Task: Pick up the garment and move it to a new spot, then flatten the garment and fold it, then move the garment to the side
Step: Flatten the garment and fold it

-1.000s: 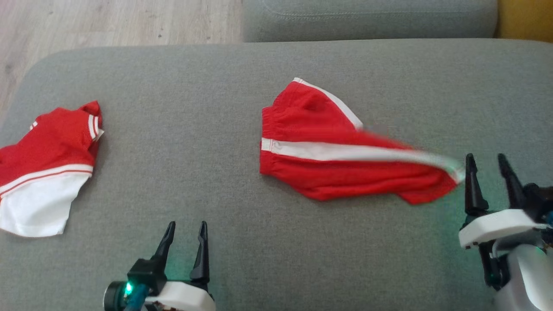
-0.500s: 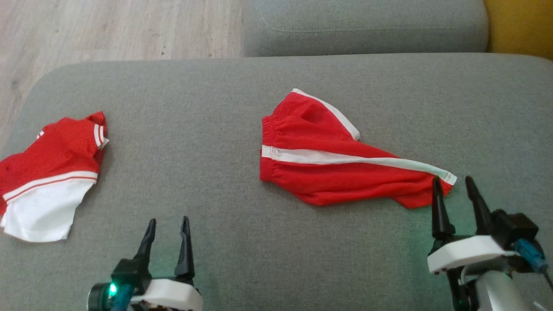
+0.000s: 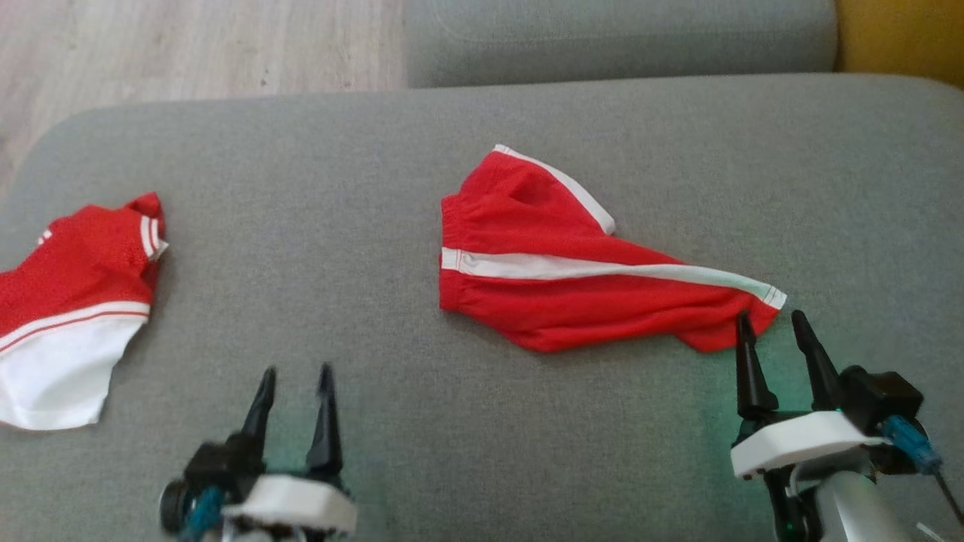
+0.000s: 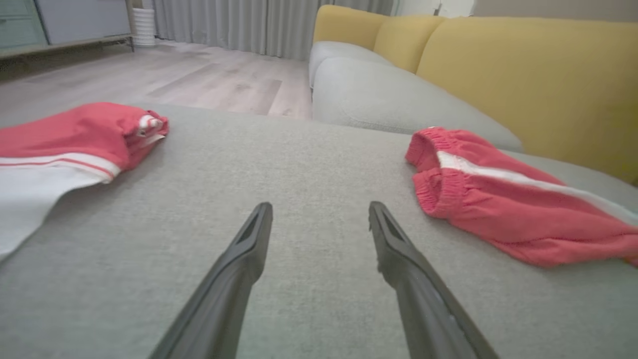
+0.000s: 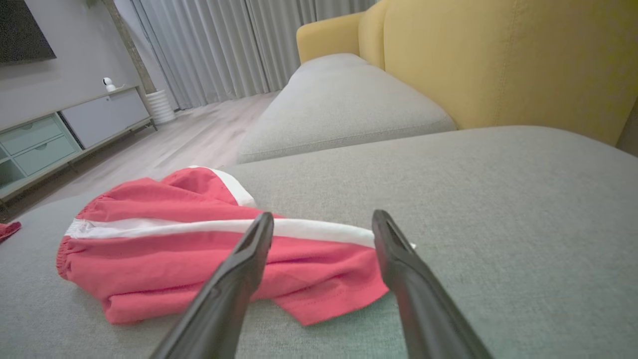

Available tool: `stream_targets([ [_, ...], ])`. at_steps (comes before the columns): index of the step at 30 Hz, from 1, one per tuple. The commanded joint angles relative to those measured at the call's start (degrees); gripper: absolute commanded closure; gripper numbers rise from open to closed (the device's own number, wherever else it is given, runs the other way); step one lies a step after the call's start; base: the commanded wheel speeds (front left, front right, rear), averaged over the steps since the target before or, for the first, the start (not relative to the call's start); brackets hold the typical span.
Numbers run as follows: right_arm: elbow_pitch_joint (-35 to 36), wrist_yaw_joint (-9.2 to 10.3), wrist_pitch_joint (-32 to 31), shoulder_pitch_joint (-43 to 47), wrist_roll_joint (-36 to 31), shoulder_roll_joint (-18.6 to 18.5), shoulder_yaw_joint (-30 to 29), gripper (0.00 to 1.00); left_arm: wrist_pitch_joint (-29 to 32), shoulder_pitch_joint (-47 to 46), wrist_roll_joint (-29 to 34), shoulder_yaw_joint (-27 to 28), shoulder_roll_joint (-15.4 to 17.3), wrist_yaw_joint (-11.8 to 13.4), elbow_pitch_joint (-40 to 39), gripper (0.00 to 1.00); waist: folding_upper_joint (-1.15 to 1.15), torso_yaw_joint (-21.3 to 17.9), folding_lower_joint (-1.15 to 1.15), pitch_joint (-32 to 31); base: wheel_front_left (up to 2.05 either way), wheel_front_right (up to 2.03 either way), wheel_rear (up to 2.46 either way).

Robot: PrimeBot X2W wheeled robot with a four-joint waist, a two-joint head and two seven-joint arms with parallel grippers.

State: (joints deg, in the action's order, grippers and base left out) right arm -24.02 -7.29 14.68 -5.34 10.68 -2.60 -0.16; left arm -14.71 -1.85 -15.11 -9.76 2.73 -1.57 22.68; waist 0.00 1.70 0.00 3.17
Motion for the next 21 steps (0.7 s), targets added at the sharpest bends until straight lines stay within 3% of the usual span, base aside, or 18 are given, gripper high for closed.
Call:
stream_targets([
  [1,1.75,-0.2,0.32,-3.03,0.41,-0.29,2.19,0.0,-0.29,-6.18,-2.7,-0.04,0.15,-2.03,-1.8,0.0,0.0,-0.85,0.0,1.9,0.0,0.0,0.0],
  [7,2.01,-0.2,0.32,-5.25,1.02,-0.28,4.21,0.0,-0.29,-16.66,-15.97,-4.89,0.15,-5.48,1.71,0.0,0.0,-3.81,0.0,6.13,0.0,0.0,0.0],
  [13,1.98,-0.2,0.32,-6.96,2.36,-0.28,4.18,0.0,-0.29,-24.32,-22.32,-10.88,0.15,-5.89,9.06,0.0,0.0,-6.96,0.0,9.48,0.0,0.0,0.0],
  [21,2.16,-0.2,0.32,-7.46,2.58,-0.28,3.62,0.0,-0.29,-28.09,-28.52,-16.77,0.87,-5.91,13.3,0.0,0.0,-8.6,0.0,11.38,0.0,0.0,0.0],
])
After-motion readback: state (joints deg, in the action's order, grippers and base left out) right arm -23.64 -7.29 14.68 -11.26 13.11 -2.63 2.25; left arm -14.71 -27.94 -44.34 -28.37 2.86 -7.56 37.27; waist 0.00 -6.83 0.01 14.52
